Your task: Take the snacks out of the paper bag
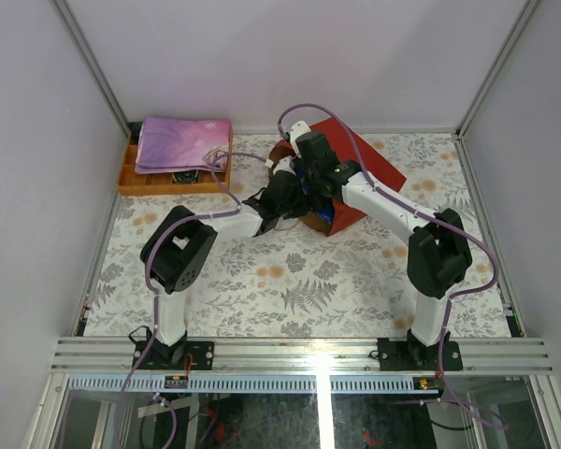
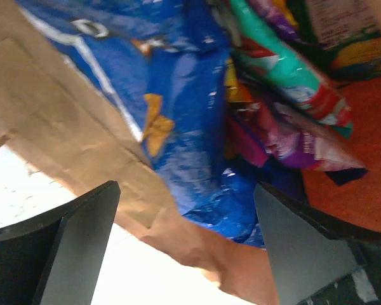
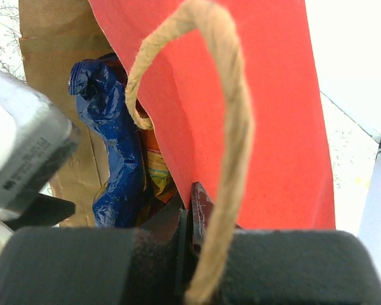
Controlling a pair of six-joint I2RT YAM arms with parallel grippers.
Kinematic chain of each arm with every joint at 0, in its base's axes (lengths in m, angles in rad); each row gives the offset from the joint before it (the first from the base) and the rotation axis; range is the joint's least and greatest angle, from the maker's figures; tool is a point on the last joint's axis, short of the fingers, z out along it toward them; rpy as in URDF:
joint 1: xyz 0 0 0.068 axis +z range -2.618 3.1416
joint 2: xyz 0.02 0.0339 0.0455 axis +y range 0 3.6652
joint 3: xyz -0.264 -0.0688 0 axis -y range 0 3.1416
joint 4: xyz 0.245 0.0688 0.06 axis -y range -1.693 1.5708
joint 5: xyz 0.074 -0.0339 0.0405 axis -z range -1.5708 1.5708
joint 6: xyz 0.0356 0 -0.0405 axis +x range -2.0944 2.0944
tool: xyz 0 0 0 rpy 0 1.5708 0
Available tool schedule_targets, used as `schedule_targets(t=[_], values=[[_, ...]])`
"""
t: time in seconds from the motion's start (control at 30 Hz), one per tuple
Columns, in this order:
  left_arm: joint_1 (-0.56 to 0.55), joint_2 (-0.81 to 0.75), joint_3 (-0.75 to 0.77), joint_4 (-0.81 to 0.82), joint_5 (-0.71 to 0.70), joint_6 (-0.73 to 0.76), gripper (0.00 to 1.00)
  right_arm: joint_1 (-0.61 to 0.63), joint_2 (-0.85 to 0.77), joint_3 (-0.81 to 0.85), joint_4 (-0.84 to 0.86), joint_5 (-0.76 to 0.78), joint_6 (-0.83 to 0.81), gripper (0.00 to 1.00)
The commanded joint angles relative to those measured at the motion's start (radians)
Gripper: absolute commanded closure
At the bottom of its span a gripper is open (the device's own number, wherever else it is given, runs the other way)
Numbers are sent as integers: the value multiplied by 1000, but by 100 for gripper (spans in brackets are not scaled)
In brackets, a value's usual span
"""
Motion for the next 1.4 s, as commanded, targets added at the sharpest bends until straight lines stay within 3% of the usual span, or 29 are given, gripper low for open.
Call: schedule_targets(t=[0.0,0.1,0.2,0.33,0.4,0.6,1.0,1.37], values=[[-19,32,41,118,-7,-17,14,-4,-34,38,56,-29,25,96],[-21,59,49,122,-45,-27,20,-6,-31,35,58,-30,31,96],[-21,72,40,139,-76,-40,39,-9,-32,33,58,-26,32,96],[-15,51,-12,197,-88,-64,85,-17,-40,23,66,-18,38,96],[-8,33,-43,223,-80,-87,100,-21,-45,17,75,-16,45,96],[14,-77,-147,253,-61,-98,100,-29,-54,-4,97,-16,66,98],[102,-458,-489,195,-64,-57,100,-42,-44,-8,101,-27,83,99],[420,-814,-815,56,-79,-151,100,-44,-35,-8,101,-67,101,100]])
